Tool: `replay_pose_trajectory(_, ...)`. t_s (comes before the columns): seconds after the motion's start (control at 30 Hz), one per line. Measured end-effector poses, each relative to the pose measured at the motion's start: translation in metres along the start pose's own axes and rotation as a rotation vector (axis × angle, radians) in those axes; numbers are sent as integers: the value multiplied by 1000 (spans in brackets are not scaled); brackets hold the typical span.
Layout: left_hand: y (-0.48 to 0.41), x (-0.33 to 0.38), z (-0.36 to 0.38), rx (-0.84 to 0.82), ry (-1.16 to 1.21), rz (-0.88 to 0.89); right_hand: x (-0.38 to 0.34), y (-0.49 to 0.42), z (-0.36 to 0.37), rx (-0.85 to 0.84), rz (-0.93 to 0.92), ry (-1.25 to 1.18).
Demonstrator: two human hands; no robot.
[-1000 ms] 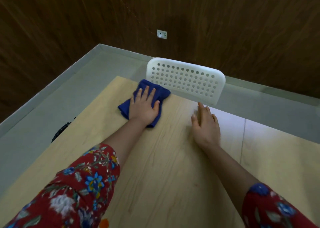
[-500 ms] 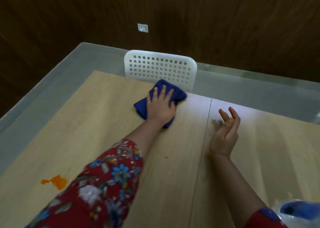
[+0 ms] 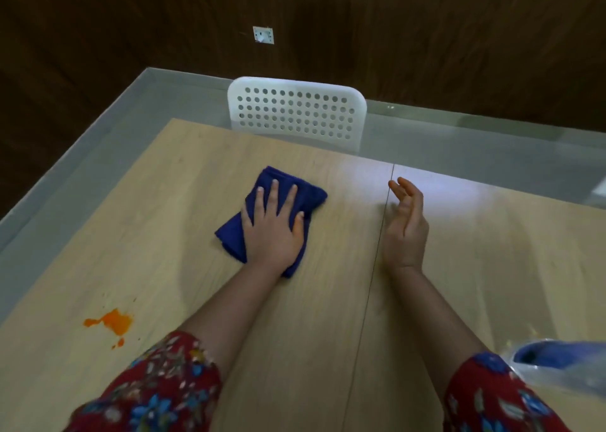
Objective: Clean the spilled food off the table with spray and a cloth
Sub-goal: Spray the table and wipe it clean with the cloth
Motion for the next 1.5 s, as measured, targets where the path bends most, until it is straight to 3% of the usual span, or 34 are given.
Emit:
replay_pose_trajectory(0.1, 12, 51, 4, -18, 24, 5, 3, -1, -1, 26, 3, 3)
replay_pose_trajectory(0.2, 64, 97, 8, -70, 51, 275, 0, 1, 1, -34, -8, 59)
replay_pose_trajectory(0.3, 79, 79, 7, -57, 89, 428, -10, 28, 8, -77, -11, 67)
replay_pose_trajectory(0.4, 47, 8, 1, 13, 62, 294, -25, 68, 28, -89, 1, 58)
replay_pose_trajectory(0.47, 22, -54, -8, 40, -1, 128, -34, 89, 48, -200, -7, 195)
replay_pose_trajectory(0.57, -7, -153, -22, 51, -55, -92, -45, 103, 69, -416, -198, 386)
replay_pose_trajectory(0.7, -24, -258, -39, 36, -27, -317, -40, 102, 74, -464, -241, 468)
replay_pose_trajectory(0.83, -10, -279, -42, 59, -16, -290, -34, 103, 79, -517, -312, 638)
replay_pose_trajectory(1.07, 112, -311, -54, 82, -94, -313, -32, 105, 82, -537, -351, 718)
replay_pose_trajectory(1.17, 108, -298, -51, 85, -116, -342, -32, 104, 85, -531, -365, 738)
replay_pose_trajectory(1.27, 78, -238, -43, 91, -100, -240, -32, 103, 84, -528, -365, 753)
replay_pose_trajectory(1.37, 106, -157, -32, 48, -26, 119, -31, 104, 82, -544, -367, 743)
replay_pose_trajectory(1.43, 152, -148, -32, -6, 12, 354, -31, 104, 81, -542, -378, 746)
replay_pose_trajectory(1.5, 171, -184, -41, -6, 21, 409, -32, 103, 82, -527, -373, 759)
Point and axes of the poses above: each hand's wrist, its own y-axis away from the middle knuckle, its own z-axis out of the palm, x = y × z, the point moved 5 cm from there along -y, towards the middle knuckle, and after that the axes turned 10 degrees about x, right-handed, at the moved point
